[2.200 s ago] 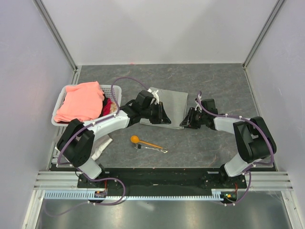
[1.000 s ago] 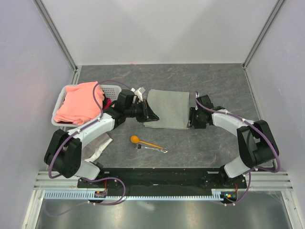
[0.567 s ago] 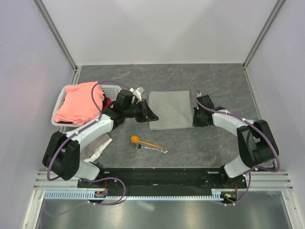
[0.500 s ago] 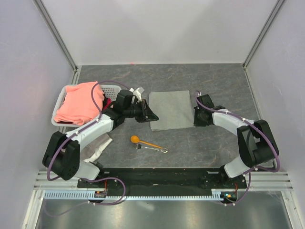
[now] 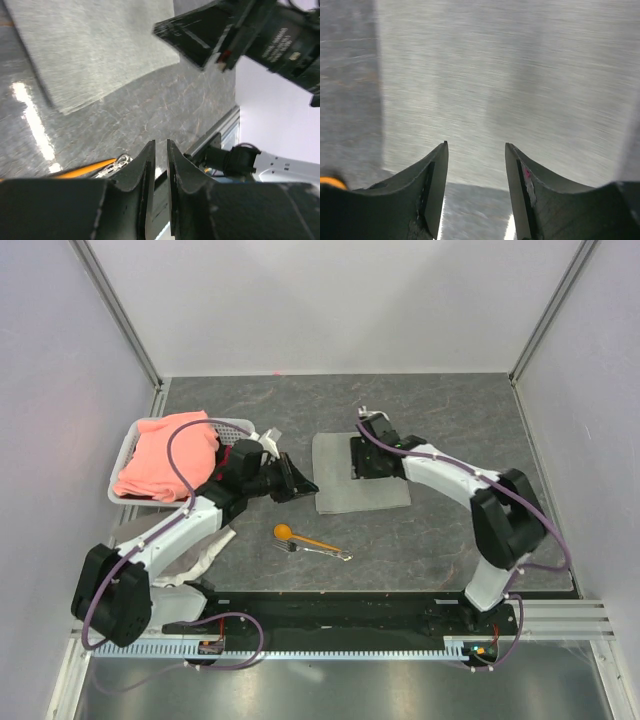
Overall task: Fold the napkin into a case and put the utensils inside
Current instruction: Smooth out the square-folded napkin at the center of the board.
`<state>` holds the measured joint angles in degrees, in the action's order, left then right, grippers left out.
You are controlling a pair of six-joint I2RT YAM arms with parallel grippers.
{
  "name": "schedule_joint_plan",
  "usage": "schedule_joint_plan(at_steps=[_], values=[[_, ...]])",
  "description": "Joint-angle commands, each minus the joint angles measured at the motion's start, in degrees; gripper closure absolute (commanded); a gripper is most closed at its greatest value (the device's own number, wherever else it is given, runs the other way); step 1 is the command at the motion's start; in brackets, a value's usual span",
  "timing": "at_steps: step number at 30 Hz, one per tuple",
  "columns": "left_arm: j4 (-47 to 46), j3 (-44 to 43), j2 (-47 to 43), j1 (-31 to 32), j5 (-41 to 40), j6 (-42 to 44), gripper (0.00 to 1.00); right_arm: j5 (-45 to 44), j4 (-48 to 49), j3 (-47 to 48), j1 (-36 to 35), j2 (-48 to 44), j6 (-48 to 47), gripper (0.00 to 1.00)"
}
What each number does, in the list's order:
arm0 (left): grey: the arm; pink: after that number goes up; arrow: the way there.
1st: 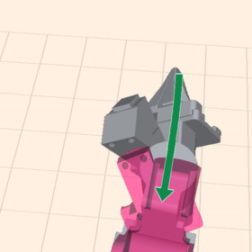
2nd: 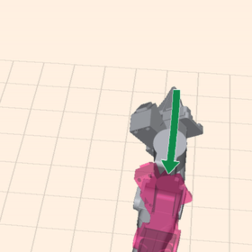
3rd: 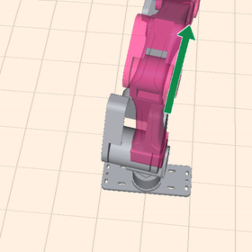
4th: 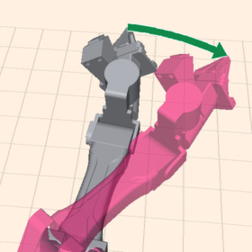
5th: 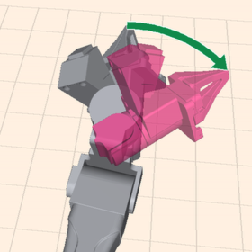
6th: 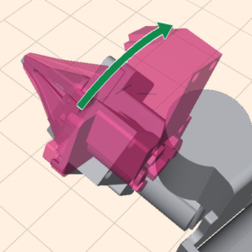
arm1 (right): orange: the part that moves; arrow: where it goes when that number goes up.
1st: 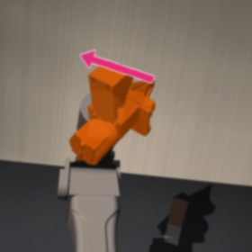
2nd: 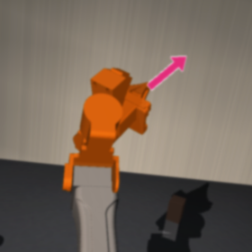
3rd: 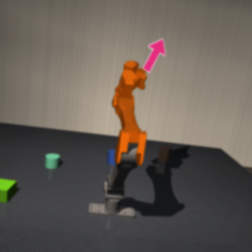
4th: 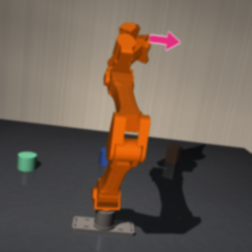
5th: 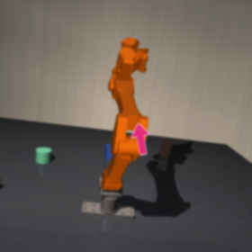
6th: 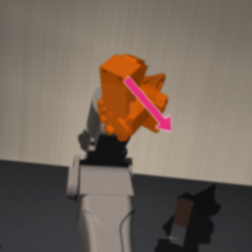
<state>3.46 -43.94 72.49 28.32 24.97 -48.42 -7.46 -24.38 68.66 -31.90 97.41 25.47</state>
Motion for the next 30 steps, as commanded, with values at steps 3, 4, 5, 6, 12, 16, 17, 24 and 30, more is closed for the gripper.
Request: schedule_joint_plan(at_steps=[3, 4, 5, 6, 12, 16, 17, 24, 30], values=[[3.64, 1.67, -7.97, -2.91, -6.69, -0.97, 0.78, 7.37, 4.42, 7.71, -5.36, 10.95, 4.41, 0.54], [4.09, 1.75, -8.41, -3.79, -6.60, -0.36, 0.77, 8.94, 4.87, 7.97, -5.63, 12.53, 4.58, 0.59], [4.53, 2.02, -9.11, -4.23, -6.52, -0.09, 0.76, 9.22, 5.04, 7.80, -6.24, 13.07, 4.85, 0.62], [4.62, 2.02, -9.21, -4.67, -6.17, 0.08, 0.76, 9.48, 5.39, 7.28, -6.33, 13.42, 4.93, 0.64], [4.27, 1.93, -6.93, -6.43, -3.36, 0.87, 0.75, 7.82, 6.89, -3.17, -6.25, 9.74, -0.23, 0.69], [2.08, 1.93, -4.82, -6.52, -1.07, 0.70, 0.74, 6.67, 6.45, -14.14, -1.86, 2.47, -3.58, 0.69], [1.20, 1.93, -4.12, -6.61, 0.15, 0.70, 0.74, 6.76, 5.84, -15.82, 0.93, 0.96, -4.11, 0.69], [-3.20, 2.55, 2.91, -5.99, 5.44, -0.17, 0.64, 13.52, 2.59, -17.78, 2.20, -14.34, -8.25, 0.44], [-7.68, 3.51, 5.38, -5.47, 7.37, -1.67, 0.64, 9.94, -0.14, -13.64, -3.60, -12.34, -10.18, 0.34]])
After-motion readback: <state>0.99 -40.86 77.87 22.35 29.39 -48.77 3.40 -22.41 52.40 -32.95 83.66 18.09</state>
